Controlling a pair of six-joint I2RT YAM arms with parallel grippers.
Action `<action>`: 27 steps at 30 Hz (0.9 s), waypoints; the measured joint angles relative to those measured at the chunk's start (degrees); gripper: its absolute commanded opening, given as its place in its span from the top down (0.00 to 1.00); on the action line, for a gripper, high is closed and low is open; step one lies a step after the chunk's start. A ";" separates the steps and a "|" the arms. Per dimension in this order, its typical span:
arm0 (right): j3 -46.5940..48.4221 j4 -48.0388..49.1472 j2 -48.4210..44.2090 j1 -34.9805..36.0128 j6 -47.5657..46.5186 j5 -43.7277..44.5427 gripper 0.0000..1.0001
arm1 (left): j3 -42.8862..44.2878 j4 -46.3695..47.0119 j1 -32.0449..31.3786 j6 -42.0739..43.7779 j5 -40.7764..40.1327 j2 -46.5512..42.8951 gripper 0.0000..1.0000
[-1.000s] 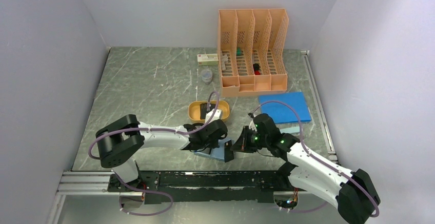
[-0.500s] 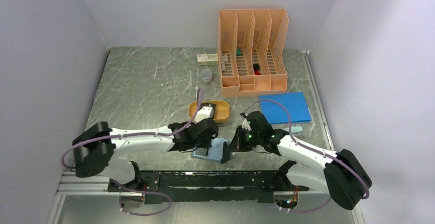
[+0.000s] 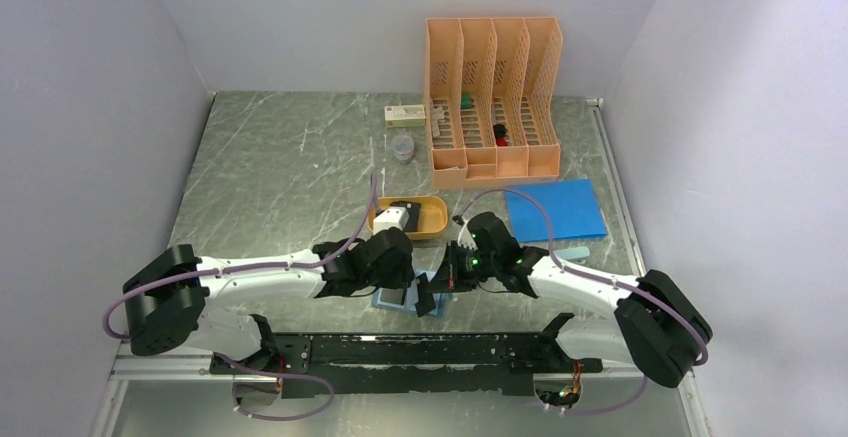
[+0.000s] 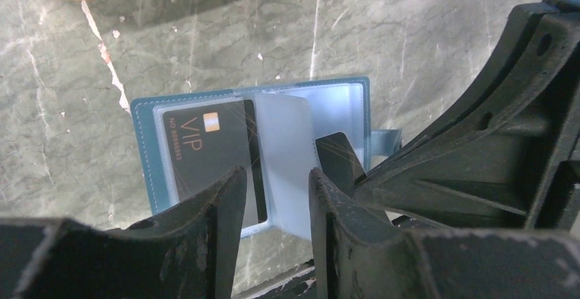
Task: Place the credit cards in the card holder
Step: Turn over the card slot in the card holder.
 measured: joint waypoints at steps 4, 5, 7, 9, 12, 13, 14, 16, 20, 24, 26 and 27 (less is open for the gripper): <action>0.02 0.70 0.79 0.15 0.04 0.02 1.00 | -0.09 1.11 0.83 0.33 1.03 0.07 0.56; 0.02 0.74 0.83 0.15 0.04 0.04 1.00 | -0.15 1.46 1.03 0.39 1.16 0.07 0.56; 0.02 0.87 0.85 0.15 0.04 0.04 1.00 | -0.61 2.34 1.29 0.57 1.46 0.04 0.56; 0.00 1.01 0.90 0.15 0.04 0.04 1.00 | -1.01 2.56 1.46 0.68 1.66 0.04 0.56; 0.00 1.09 1.11 0.15 0.04 0.04 1.00 | -1.11 2.67 1.66 0.74 1.88 0.00 0.54; 0.00 1.16 1.29 0.17 0.04 0.04 1.00 | -1.31 3.02 1.73 0.74 1.92 -0.20 0.53; 0.00 1.27 1.44 0.17 0.04 0.04 1.00 | -1.70 3.45 1.77 0.72 1.97 -0.63 0.52; 0.02 1.31 1.53 0.20 0.04 0.04 1.00 | -2.40 3.76 1.81 0.70 2.01 -1.92 0.51; 0.02 1.40 1.53 0.20 0.02 0.04 1.00 | -2.64 4.22 1.81 0.66 1.99 -4.28 0.50; 0.00 1.44 1.62 0.22 0.00 0.02 1.00 | -2.64 4.96 1.81 0.70 2.01 -4.70 0.50; 0.02 1.44 1.84 0.22 -0.02 0.04 1.00 | -2.64 5.20 1.81 0.74 2.03 -4.44 0.51; 0.02 1.44 1.90 0.22 -0.02 0.02 1.00 | -2.64 5.33 1.81 0.74 2.03 -4.20 0.53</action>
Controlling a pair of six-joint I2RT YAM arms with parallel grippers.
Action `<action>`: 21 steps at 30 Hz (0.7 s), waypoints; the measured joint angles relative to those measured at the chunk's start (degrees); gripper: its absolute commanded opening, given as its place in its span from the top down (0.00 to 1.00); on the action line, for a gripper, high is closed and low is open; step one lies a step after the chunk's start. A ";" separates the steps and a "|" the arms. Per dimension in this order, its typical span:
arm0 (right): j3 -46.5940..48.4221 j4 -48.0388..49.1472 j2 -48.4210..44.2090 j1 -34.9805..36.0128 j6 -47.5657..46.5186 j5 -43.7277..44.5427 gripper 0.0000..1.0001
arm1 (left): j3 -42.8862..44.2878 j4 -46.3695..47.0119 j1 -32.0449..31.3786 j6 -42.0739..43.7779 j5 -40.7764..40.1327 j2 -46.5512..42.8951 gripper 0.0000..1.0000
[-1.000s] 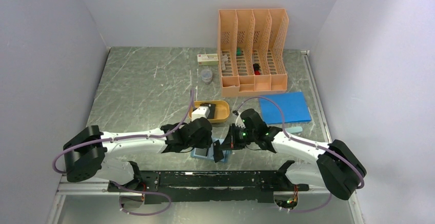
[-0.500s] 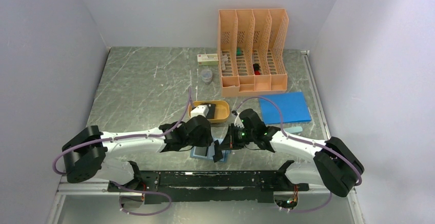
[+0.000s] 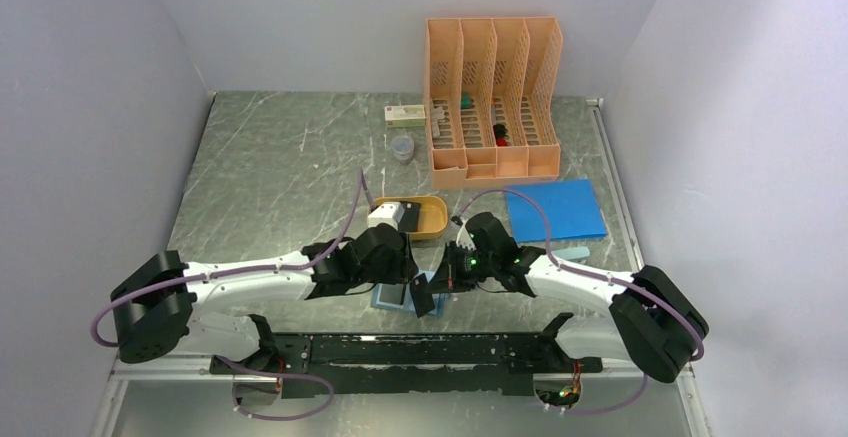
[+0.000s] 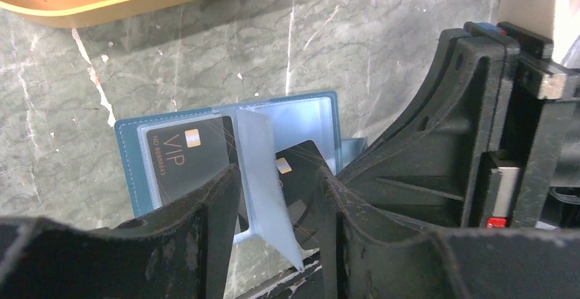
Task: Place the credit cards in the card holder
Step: Turn over the card slot in the card holder.
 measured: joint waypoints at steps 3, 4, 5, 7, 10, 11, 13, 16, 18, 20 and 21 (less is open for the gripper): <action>0.00 0.00 0.04 0.00 0.00 0.02 1.00 | 0.00 0.37 0.07 0.20 0.09 1.38 0.60; 0.00 0.00 0.04 0.00 0.00 0.02 1.00 | 0.00 0.46 0.13 0.24 0.15 1.86 0.63; 0.00 -0.02 0.04 0.00 0.00 0.02 1.00 | 0.00 0.61 0.22 0.24 0.28 2.29 0.65; 0.00 -0.02 0.04 0.00 0.00 0.02 1.00 | -0.09 0.92 0.39 0.42 0.48 2.95 0.70; 0.00 -0.02 0.04 0.00 0.00 0.02 1.00 | -0.42 1.75 0.61 0.46 0.98 3.74 0.73; 0.00 -0.02 0.04 0.00 0.00 0.02 1.00 | -0.57 2.12 0.70 0.46 1.07 4.11 0.74; 0.00 -0.02 0.04 0.00 0.00 0.04 1.00 | -0.96 2.64 0.85 0.46 1.27 4.92 0.75; -0.02 -0.02 0.02 0.00 0.00 0.04 1.00 | -1.64 3.43 1.03 0.50 1.64 6.19 0.77; -0.02 -0.04 -0.11 0.00 0.00 0.09 1.00 | -1.92 3.69 1.09 0.61 1.99 7.04 0.79; -0.02 -0.04 -0.31 0.00 0.00 0.13 1.00 | -2.03 3.76 1.09 0.66 2.25 7.72 0.83; -0.02 -0.07 -0.42 0.00 0.00 0.22 1.00 | -2.08 3.89 1.11 0.66 2.36 7.91 0.84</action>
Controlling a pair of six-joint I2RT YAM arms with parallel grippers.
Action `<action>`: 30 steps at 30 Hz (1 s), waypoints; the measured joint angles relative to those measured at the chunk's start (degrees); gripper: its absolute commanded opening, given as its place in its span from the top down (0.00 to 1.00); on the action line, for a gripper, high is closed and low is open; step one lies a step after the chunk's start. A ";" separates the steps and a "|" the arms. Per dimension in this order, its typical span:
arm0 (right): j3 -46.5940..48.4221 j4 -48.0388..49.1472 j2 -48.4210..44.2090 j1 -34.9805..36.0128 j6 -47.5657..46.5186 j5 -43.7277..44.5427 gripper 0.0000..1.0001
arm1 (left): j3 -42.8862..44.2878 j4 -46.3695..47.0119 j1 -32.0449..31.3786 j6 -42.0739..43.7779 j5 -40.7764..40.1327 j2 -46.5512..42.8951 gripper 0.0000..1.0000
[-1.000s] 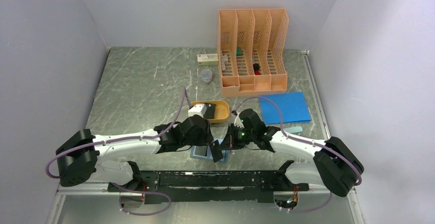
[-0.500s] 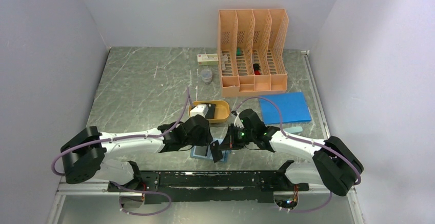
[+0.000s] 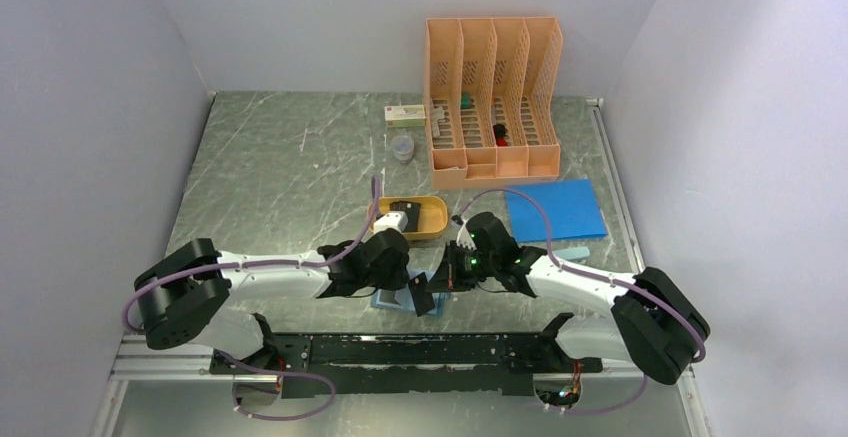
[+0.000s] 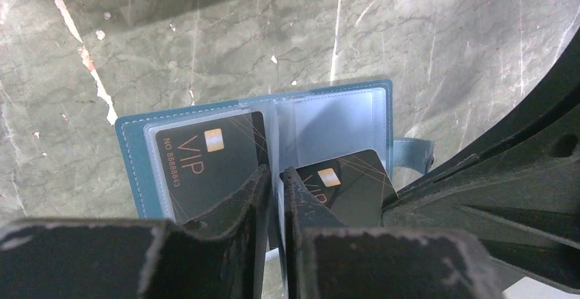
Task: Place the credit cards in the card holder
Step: Turn over the card slot in the card holder.
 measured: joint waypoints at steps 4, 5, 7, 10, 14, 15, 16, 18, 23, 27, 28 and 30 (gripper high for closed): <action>0.00 -0.04 -0.48 0.00 -0.02 0.50 1.00 | -0.13 0.46 0.02 0.02 0.20 0.22 0.83; 0.00 -0.04 -0.59 0.00 -0.02 0.68 1.00 | -0.13 0.52 0.02 0.02 0.22 0.22 0.78; 0.00 -0.04 -0.76 0.02 -0.04 0.92 1.00 | -0.13 0.50 0.02 0.07 0.22 0.15 0.68; 0.00 -0.04 -0.94 0.02 -0.07 1.14 1.00 | -0.13 0.02 0.13 0.07 0.33 -0.98 0.60; -0.13 -0.07 -1.01 0.02 -0.13 1.49 1.00 | -0.87 0.59 0.66 0.04 1.44 -6.64 0.57; -0.20 -0.07 -1.01 0.02 -0.17 1.55 1.00 | -1.27 1.20 0.85 0.09 1.81 -8.17 0.57; -0.26 -0.07 -1.01 0.04 -0.20 1.64 1.00 | -1.64 1.84 1.09 0.17 2.23 -9.29 0.57; -0.52 -0.07 -0.98 0.04 -0.24 1.84 1.00 | -2.60 3.54 1.75 0.39 3.13 -10.71 0.57; -1.07 -0.20 -0.74 0.04 -0.26 2.03 1.00 | -5.05 6.05 3.91 1.11 5.42 -10.05 0.58; -1.40 -0.22 -0.72 0.04 -0.26 2.01 1.00 | -6.25 7.87 5.88 1.88 7.26 -9.03 0.57; -1.40 -0.22 -0.72 0.04 -0.26 2.01 1.00 | -6.38 8.44 6.16 2.10 7.76 -9.01 0.57; -1.42 -0.22 -0.72 0.04 -0.28 2.01 1.00 | -6.38 9.64 6.58 2.51 8.55 -9.01 0.55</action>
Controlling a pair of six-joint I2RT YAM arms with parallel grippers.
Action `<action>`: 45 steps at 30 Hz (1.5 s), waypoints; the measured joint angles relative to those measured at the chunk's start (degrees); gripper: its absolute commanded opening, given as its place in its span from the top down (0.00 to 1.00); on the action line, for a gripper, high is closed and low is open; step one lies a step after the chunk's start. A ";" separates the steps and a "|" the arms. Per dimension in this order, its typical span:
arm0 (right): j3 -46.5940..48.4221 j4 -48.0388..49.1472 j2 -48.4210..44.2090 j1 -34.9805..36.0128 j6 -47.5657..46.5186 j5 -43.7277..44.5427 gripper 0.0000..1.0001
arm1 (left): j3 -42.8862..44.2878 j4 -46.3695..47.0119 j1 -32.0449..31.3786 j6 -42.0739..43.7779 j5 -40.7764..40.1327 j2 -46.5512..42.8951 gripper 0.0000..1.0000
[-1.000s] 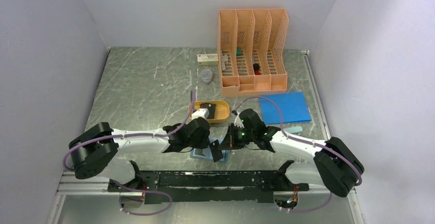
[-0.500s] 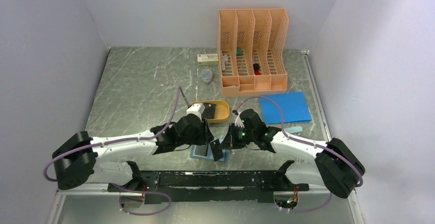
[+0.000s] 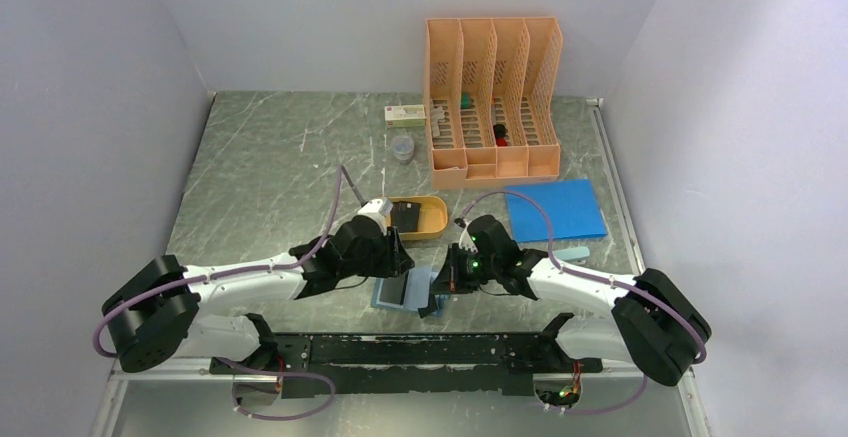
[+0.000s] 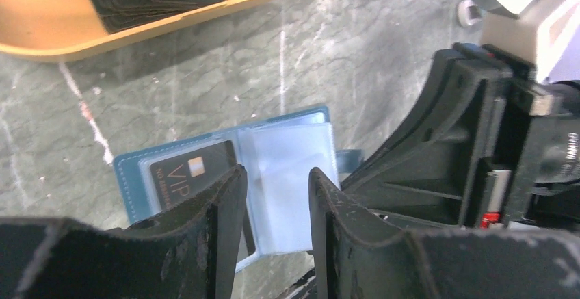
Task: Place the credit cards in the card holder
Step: Turn over the card slot in the card holder.
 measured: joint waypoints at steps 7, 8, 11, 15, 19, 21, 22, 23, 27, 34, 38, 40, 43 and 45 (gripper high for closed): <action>0.02 0.00 0.00 0.00 -0.04 0.00 1.00 | 0.20 4.90 0.09 1.90 4.50 0.85 0.49; 0.02 0.00 0.00 0.00 -0.04 0.00 1.00 | 0.35 5.42 0.09 2.25 5.20 1.62 0.49; 0.00 0.00 0.00 0.00 -0.04 0.00 1.00 | 1.03 6.12 0.09 3.13 7.04 4.90 0.47; 0.02 0.00 0.00 0.00 -0.07 0.00 1.00 | 1.27 5.95 0.00 4.00 7.61 7.48 0.45; 0.02 0.00 0.02 0.00 -0.22 0.00 1.00 | 3.41 5.05 -0.94 5.25 7.28 9.75 0.43; 0.02 0.00 0.02 0.00 -0.22 -0.02 1.00 | 4.44 4.96 -1.97 5.68 7.04 10.62 0.43; 0.02 0.00 0.07 0.00 -0.24 -0.02 1.00 | 4.79 4.94 -2.38 5.88 6.99 10.95 0.43; 0.02 0.00 0.13 0.00 -0.24 -0.02 1.00 | 5.07 4.92 -2.91 6.08 6.86 11.32 0.43; 0.02 -0.20 0.57 0.00 -0.48 -0.04 1.00 | 6.23 3.54 -4.09 6.69 5.60 12.85 0.48; 0.04 -0.20 0.76 0.00 -0.68 -0.11 1.00 | 6.71 2.95 -4.50 6.93 4.13 13.79 0.63; 0.04 -0.20 0.90 0.00 -0.68 -0.22 1.00 | 6.71 3.30 -4.50 6.91 3.76 13.79 0.69; 0.04 -0.20 0.90 0.00 -0.68 -0.24 1.00 | 6.71 3.41 -4.50 6.86 3.61 13.79 0.74; 0.04 -0.22 0.92 0.00 -0.68 -0.24 1.00 | 6.71 3.54 -4.50 6.54 3.34 13.79 0.81; 0.04 -0.22 0.90 0.00 -0.70 -0.24 1.00 | 6.69 3.56 -4.50 6.43 3.06 13.79 0.83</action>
